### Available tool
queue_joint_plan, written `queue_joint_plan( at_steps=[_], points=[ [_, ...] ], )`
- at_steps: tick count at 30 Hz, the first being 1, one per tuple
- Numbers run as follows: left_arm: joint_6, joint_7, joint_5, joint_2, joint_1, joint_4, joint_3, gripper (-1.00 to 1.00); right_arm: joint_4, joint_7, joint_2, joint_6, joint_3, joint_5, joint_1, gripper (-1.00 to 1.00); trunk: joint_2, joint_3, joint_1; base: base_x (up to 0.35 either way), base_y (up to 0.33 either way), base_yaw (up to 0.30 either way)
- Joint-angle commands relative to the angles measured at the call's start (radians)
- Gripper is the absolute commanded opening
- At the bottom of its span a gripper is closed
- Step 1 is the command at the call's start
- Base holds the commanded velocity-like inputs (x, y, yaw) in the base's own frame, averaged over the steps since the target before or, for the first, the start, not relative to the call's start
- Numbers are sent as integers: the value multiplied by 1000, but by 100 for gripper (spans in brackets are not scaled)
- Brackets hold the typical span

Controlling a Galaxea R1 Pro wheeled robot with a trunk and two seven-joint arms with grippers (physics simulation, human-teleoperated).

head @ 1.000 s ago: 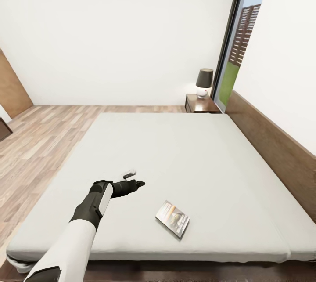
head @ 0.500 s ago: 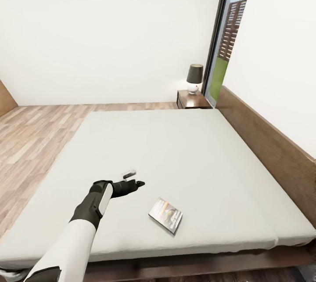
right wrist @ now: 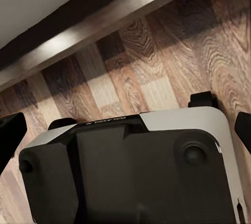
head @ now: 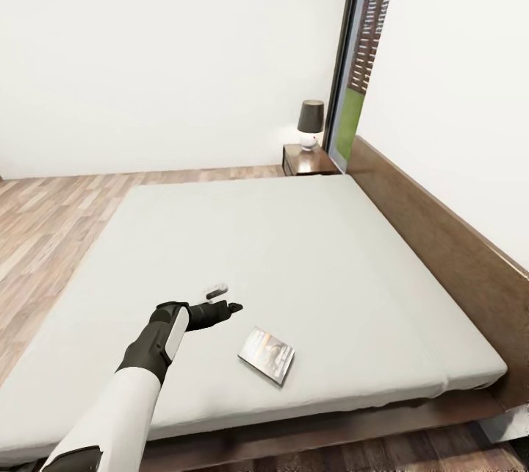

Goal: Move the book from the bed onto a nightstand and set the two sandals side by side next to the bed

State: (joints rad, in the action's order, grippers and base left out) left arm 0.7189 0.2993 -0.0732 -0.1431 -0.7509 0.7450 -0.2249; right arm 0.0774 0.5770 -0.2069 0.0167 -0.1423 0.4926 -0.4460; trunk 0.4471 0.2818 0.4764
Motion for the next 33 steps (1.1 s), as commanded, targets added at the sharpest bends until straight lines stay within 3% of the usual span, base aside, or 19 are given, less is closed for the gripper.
queue_joint_plan(
  at_steps=[1, 16, 33],
  points=[
    [9, 0, -8, -1, -1, 1, -5, 100, 4, 6, 1, 2, -9, 11, -2, 100, 2, 3, 0, 0, 0, -144],
    [8, 0, -8, 0, -1, 3, -5, 100, 4, 6, 1, 2, -9, 11, -2, 100, 2, 24, 0, 0, 0, -127],
    [9, 0, -8, 0, -1, 4, -5, 100, 4, 6, 1, 2, -9, 11, -2, 100, 2, 37, 0, 0, 0, 38]
  ],
)
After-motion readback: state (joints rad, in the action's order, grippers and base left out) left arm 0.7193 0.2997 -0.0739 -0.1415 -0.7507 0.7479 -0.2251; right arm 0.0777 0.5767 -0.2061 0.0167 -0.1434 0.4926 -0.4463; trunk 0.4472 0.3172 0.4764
